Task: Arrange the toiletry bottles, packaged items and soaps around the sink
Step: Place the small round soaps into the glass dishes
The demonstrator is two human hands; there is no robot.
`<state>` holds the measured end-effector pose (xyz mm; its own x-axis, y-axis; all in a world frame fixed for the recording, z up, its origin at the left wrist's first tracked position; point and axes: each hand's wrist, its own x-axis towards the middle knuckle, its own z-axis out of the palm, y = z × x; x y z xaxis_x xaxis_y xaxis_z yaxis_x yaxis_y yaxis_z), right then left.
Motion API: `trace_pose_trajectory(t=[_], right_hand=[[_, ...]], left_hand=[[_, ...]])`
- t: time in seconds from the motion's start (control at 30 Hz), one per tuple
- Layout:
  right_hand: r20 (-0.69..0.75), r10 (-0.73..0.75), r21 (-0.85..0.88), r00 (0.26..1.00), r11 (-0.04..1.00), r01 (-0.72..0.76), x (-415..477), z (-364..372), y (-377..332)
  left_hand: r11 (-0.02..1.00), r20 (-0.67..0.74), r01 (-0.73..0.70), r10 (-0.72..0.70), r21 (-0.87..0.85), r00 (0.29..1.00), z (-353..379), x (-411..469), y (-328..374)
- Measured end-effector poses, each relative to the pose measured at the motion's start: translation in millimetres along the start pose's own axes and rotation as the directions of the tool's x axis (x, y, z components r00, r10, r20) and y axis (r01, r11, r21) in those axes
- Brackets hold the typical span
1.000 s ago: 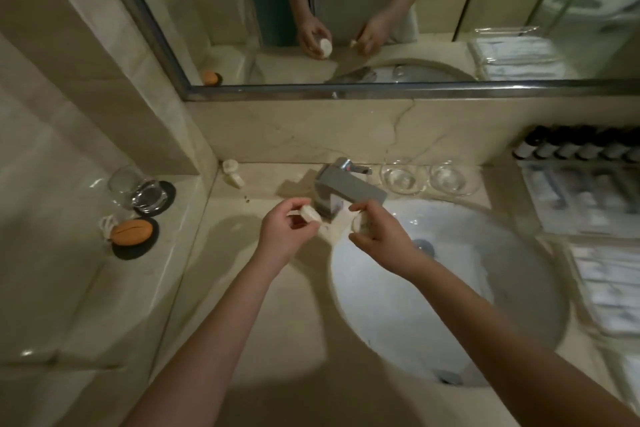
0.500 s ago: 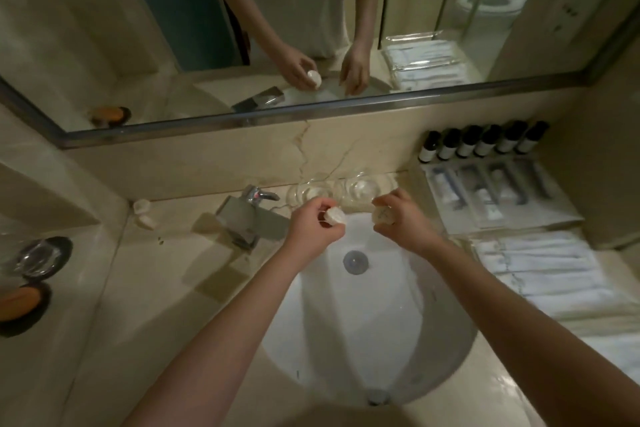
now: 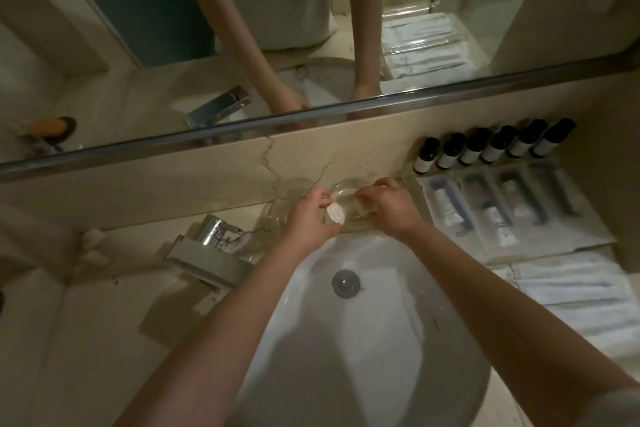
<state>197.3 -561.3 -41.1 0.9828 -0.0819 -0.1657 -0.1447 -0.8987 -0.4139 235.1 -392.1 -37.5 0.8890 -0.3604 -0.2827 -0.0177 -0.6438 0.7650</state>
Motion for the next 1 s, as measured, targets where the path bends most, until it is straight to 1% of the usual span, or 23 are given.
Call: trace_pose_trajectory(t=[0.07, 0.17, 0.23, 0.3, 0.37, 0.43, 0.53, 0.63, 0.7, 0.8, 0.9, 1.0], right_hand=[[-0.02, -0.004, 0.02, 1.0, 1.0, 0.004, 0.7, 0.8, 6.1], [-0.045, 0.01, 0.026, 0.999, 1.0, -0.008, 0.9, 1.5, 11.2], [-0.064, 0.032, 0.007, 0.997, 0.999, -0.031, 1.0, 3.5, 11.8], [-0.07, 0.057, -0.022, 0.996, 0.998, -0.059, 1.8, 6.5, 10.9], [-0.063, 0.069, -0.06, 0.996, 0.996, -0.073, 3.1, 8.9, 9.4], [-0.06, 0.078, -0.067, 0.995, 0.994, -0.082, 4.5, 9.0, 9.2], [-0.048, 0.082, -0.063, 0.996, 0.994, -0.085, 5.2, 6.8, 11.6], [-0.04, 0.07, -0.067, 0.997, 0.995, -0.073, 6.6, 3.9, 12.8], [-0.037, 0.067, -0.066, 0.997, 0.995, -0.069, 7.5, 2.6, 12.6], [-0.035, 0.061, -0.086, 0.998, 0.994, -0.064, 9.0, 2.8, 12.9], [-0.021, 0.061, -0.101, 0.998, 0.993, -0.063, 11.1, 2.8, 13.5], [-0.016, 0.06, -0.108, 0.998, 0.992, -0.061, 11.6, 2.5, 14.0]], left_hand=[[0.999, 0.011, 0.007, -0.008, 0.048, 1.0, 4.3, 12.0, 3.1], [0.979, 0.029, -0.041, 0.036, 0.198, 0.999, 10.9, 27.3, 8.5], [0.959, 0.074, -0.076, 0.058, 0.273, 0.996, 14.0, 33.7, 10.0], [0.948, 0.098, -0.084, 0.056, 0.308, 0.994, 15.3, 36.6, 8.8], [0.927, 0.087, -0.099, 0.072, 0.363, 0.994, 14.9, 36.6, 6.6], [0.885, 0.049, -0.12, 0.11, 0.45, 0.993, 15.8, 35.4, 4.7], [0.847, 0.005, -0.091, 0.103, 0.524, 0.995, 20.5, 33.1, 6.4], [0.835, 0.021, -0.091, 0.095, 0.543, 0.995, 25.0, 35.2, 10.0], [0.843, 0.041, -0.107, 0.101, 0.527, 0.994, 25.4, 37.7, 11.1], [0.886, 0.074, -0.139, 0.119, 0.441, 0.99, 26.9, 41.2, 9.5], [0.931, 0.061, -0.117, 0.102, 0.345, 0.993, 28.8, 42.8, 8.0], [0.942, 0.041, -0.11, 0.102, 0.318, 0.994, 29.3, 42.6, 6.5]])
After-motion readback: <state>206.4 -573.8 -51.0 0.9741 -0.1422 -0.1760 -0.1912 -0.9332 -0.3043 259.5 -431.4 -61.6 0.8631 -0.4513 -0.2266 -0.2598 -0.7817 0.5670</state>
